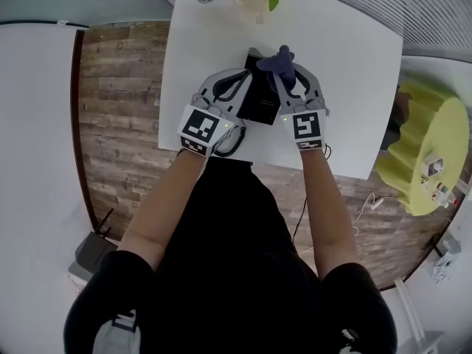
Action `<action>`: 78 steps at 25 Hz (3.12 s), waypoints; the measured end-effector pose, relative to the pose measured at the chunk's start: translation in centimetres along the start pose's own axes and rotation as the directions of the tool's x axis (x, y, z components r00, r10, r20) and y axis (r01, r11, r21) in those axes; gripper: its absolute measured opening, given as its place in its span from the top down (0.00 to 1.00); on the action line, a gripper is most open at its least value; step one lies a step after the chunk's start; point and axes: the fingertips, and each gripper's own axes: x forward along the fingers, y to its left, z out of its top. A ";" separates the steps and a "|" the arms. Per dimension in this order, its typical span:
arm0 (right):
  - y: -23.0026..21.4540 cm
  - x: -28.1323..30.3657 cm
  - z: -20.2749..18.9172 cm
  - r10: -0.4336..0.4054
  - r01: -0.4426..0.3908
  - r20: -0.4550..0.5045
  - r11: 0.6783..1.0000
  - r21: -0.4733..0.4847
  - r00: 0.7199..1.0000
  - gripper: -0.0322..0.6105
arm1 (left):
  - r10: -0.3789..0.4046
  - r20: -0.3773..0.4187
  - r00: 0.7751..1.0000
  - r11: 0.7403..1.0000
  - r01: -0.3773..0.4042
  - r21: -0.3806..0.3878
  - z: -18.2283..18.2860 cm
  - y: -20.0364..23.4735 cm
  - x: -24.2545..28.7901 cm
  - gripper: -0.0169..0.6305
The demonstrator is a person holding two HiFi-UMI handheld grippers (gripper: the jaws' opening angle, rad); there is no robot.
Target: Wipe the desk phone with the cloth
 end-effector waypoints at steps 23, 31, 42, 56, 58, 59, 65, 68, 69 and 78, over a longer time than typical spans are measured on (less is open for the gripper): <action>4.8 -2.4 -3.7 0.060 -0.061 -0.050 0.998 -0.005 0.997 0.80 | 0.011 -0.026 1.000 1.000 -0.011 -0.023 -3.1 -1.2 -1.8 0.96; 7.7 -4.2 -6.1 0.110 -0.114 -0.106 0.993 -0.034 0.988 0.80 | 0.021 -0.023 1.000 0.999 -0.022 -0.031 -4.1 -2.3 -2.9 0.96; 10.7 -5.6 -8.0 0.152 -0.159 -0.136 0.987 -0.035 0.979 0.80 | 0.031 -0.030 0.999 0.999 -0.032 -0.034 -5.6 -3.7 -4.2 0.96; 12.8 -6.9 -9.5 0.190 -0.198 -0.193 0.980 -0.023 0.963 0.80 | 0.038 -0.040 0.998 0.999 -0.040 -0.030 -6.2 -5.0 -6.2 0.96; 13.0 -7.0 -9.6 0.207 -0.213 -0.210 0.977 -0.007 0.956 0.80 | 0.039 -0.040 0.998 0.999 -0.040 -0.024 -5.8 -5.0 -6.4 0.96; 13.0 -7.1 -9.6 0.215 -0.220 -0.217 0.975 0.000 0.952 0.80 | 0.039 -0.038 0.999 0.999 -0.040 -0.022 -5.5 -4.9 -6.4 0.96; 11.7 -7.0 -6.2 0.204 -0.211 -0.187 0.977 -0.015 0.961 0.80 | 0.055 -0.017 0.998 0.998 -0.055 -0.005 -3.4 -4.1 -6.9 0.96; 10.0 -6.2 -3.5 0.168 -0.176 -0.151 0.983 -0.044 0.974 0.80 | 0.060 -0.004 0.998 0.998 -0.060 0.006 -2.1 -3.5 -6.9 0.96; 9.3 -5.8 -2.7 0.153 -0.162 -0.142 0.985 -0.053 0.978 0.80 | 0.062 0.000 0.998 0.998 -0.062 0.008 -1.7 -3.2 -6.8 0.96; 4.8 -2.5 1.3 0.079 -0.091 -0.106 0.990 -0.106 0.991 0.80 | 0.064 0.016 0.998 0.998 -0.064 0.015 0.4 -0.9 -5.2 0.96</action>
